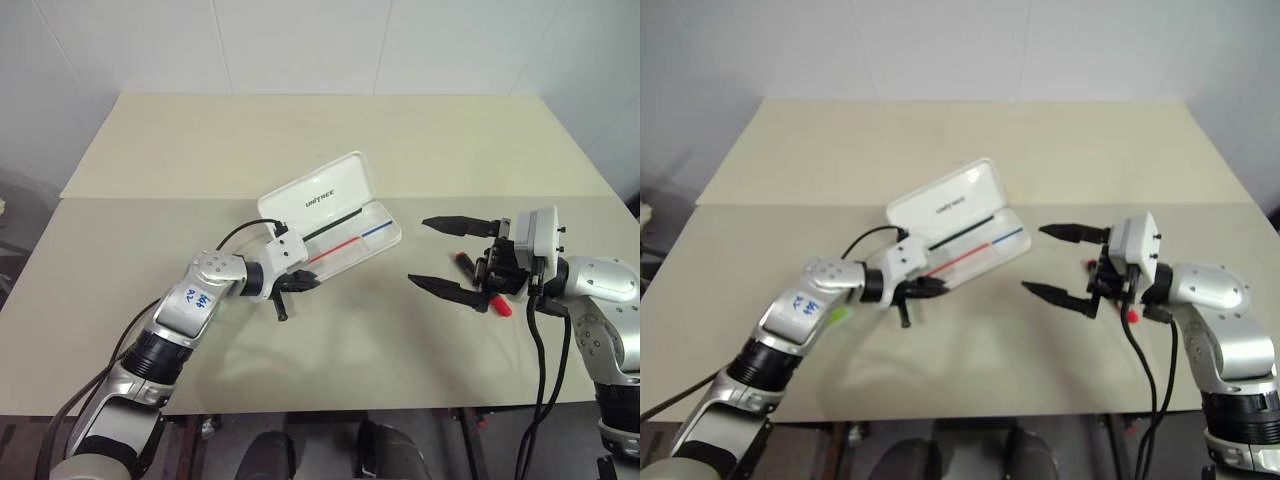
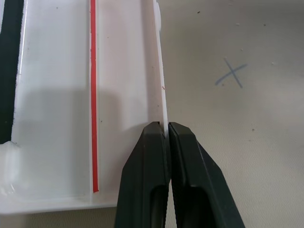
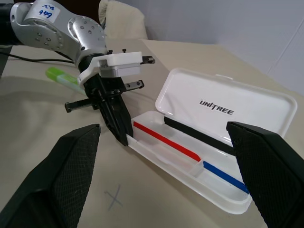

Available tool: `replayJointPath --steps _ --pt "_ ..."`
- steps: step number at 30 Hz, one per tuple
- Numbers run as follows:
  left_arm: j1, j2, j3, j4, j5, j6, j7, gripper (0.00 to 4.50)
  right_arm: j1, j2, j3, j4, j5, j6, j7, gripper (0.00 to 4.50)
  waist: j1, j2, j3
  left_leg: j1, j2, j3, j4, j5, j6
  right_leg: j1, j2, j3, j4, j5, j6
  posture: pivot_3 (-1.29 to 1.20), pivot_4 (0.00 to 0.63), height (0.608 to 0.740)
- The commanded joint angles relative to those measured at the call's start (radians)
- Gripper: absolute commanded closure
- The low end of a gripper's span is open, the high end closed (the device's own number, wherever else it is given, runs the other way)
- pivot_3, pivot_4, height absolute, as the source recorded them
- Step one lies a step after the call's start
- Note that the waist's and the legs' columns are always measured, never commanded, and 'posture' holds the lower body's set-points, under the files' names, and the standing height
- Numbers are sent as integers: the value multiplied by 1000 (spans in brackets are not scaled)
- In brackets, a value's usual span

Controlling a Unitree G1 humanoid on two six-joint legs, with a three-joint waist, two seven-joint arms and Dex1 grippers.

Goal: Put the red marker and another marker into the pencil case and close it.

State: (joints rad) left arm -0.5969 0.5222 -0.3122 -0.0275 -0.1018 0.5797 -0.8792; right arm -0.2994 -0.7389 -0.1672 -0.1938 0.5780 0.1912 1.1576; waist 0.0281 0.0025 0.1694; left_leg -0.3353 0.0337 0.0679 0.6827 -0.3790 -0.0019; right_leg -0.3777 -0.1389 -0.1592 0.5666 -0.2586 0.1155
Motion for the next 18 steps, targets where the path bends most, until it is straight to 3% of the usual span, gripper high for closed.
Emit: replayJointPath --steps 1,12,18 --pt "9 -1 -45 -21 -21 -46 -90 4478 1 -27 -48 23 3 -32 24 0 0 0 0 0 0 0 0 0 0 0 0 0 0 0 0 0 150 740" --pt "-12 128 -175 -204 -14 2 -347 4478 -24 -48 -50 70 1 -30 45 0 1 0 0 -1 0 0 0 -1 0 0 0 -1 -1 0 0 0 150 740" --pt "-24 149 -208 -252 16 96 -322 4478 -6 -55 -61 44 11 -16 38 0 -1 -1 1 -1 0 0 0 -1 0 0 0 0 -1 0 0 0 150 740"
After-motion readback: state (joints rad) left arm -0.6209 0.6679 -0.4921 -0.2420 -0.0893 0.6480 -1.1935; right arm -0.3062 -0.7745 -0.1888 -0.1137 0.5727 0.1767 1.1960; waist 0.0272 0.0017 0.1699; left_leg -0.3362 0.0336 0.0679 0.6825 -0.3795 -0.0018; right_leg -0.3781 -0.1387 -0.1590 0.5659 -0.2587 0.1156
